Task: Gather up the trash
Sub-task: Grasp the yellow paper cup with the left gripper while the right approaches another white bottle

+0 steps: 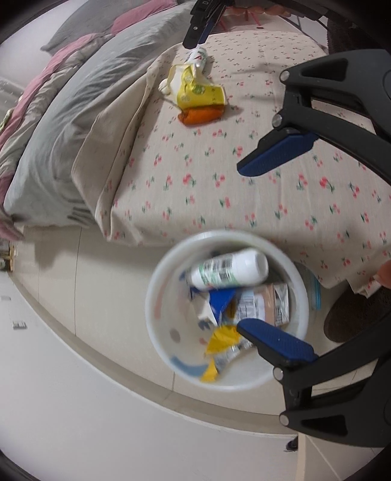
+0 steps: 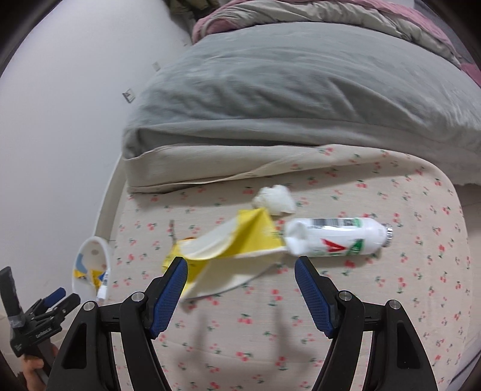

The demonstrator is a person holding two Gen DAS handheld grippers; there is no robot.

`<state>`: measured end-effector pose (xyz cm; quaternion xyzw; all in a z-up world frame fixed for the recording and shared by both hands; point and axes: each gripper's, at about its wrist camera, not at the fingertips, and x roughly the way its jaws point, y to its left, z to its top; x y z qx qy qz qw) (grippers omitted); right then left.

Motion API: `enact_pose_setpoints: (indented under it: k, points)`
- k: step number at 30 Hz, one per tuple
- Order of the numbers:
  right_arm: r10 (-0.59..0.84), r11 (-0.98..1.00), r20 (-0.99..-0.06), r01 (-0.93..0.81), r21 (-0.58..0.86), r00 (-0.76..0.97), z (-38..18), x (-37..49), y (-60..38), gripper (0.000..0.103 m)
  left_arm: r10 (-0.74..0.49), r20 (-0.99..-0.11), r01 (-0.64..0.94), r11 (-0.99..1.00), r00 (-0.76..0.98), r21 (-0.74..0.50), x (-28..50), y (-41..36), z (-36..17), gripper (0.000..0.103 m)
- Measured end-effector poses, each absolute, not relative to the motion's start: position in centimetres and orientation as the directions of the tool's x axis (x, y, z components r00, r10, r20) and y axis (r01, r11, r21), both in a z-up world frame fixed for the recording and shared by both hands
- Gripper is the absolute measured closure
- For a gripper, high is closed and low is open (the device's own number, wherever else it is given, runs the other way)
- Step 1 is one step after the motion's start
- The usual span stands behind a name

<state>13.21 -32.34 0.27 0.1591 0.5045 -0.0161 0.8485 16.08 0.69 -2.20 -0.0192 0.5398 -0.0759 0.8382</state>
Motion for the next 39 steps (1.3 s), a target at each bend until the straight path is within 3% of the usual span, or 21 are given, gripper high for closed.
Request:
enact_pose_setpoints:
  k: [28, 37, 39]
  points:
    - [0.064, 0.906, -0.892, 0.349, 0.240, 0.447, -1.3, 10.9, -42.8, 0.028, -0.279, -0.873, 0.476, 0.877, 0.400, -0.062, 18.7, -18.2, -2.1, 0.008]
    - [0.053, 0.891, -0.906, 0.389, 0.232, 0.420, -2.2, 11.7, -44.1, 0.028, -0.288, -0.894, 0.538, 0.840, 0.343, -0.064, 19.7, -21.6, -3.4, 0.042]
    - [0.054, 0.889, -0.908, 0.395, 0.233, 0.415, -2.4, 11.9, -44.3, 0.028, -0.285, -0.903, 0.543, 0.837, 0.321, -0.071, 19.8, -21.8, -3.8, 0.060]
